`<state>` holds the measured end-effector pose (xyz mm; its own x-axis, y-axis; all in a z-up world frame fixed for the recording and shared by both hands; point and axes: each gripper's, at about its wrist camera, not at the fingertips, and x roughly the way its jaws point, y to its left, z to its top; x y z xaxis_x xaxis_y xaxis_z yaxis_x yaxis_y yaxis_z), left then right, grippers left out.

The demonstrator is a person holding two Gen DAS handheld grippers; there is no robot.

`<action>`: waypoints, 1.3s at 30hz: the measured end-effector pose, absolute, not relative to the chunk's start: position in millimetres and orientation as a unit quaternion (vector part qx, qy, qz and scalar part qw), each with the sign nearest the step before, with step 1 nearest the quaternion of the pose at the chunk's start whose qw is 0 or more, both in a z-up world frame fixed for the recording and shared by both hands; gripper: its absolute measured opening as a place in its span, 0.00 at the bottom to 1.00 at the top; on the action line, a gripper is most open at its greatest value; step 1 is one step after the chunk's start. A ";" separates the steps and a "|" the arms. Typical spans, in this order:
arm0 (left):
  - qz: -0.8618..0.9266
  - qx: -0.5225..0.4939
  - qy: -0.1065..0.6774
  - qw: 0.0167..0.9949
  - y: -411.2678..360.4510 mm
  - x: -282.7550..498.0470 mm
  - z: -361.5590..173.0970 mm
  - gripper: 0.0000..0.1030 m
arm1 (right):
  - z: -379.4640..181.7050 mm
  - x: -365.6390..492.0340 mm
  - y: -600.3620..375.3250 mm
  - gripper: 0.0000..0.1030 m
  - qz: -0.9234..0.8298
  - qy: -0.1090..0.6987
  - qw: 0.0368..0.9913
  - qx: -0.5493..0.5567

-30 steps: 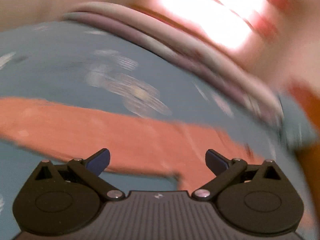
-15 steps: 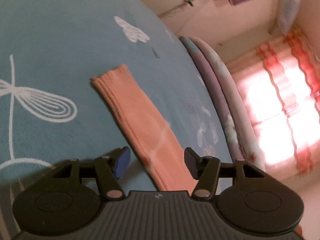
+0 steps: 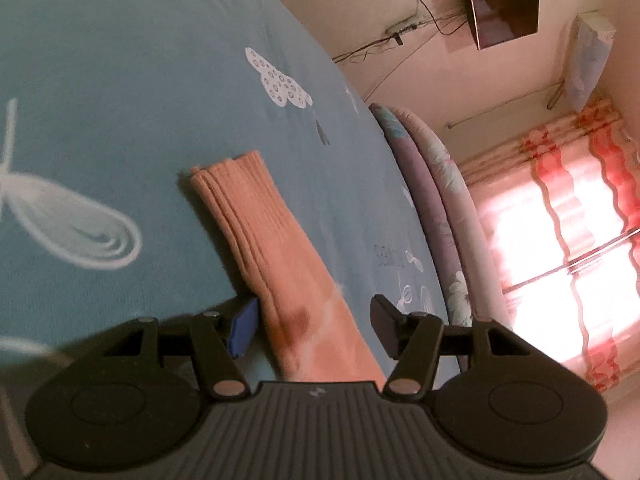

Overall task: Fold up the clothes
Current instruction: 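Close the left gripper on the salmon sleeve cuff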

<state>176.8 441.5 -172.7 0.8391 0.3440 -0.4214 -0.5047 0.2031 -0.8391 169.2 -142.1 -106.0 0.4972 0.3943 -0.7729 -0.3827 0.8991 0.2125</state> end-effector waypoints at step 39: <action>0.331 -0.526 0.099 0.777 426.8 217.0 -167.0 0.27 | -110.5 160.2 -125.9 1.00 0.220 0.434 0.870 -0.073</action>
<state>217.0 426.8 -167.0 0.7608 0.4110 -0.5022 -0.6191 0.2279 -0.7515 160.2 -125.9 -110.5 0.5258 0.3199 -0.7881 -0.4475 0.8920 0.0635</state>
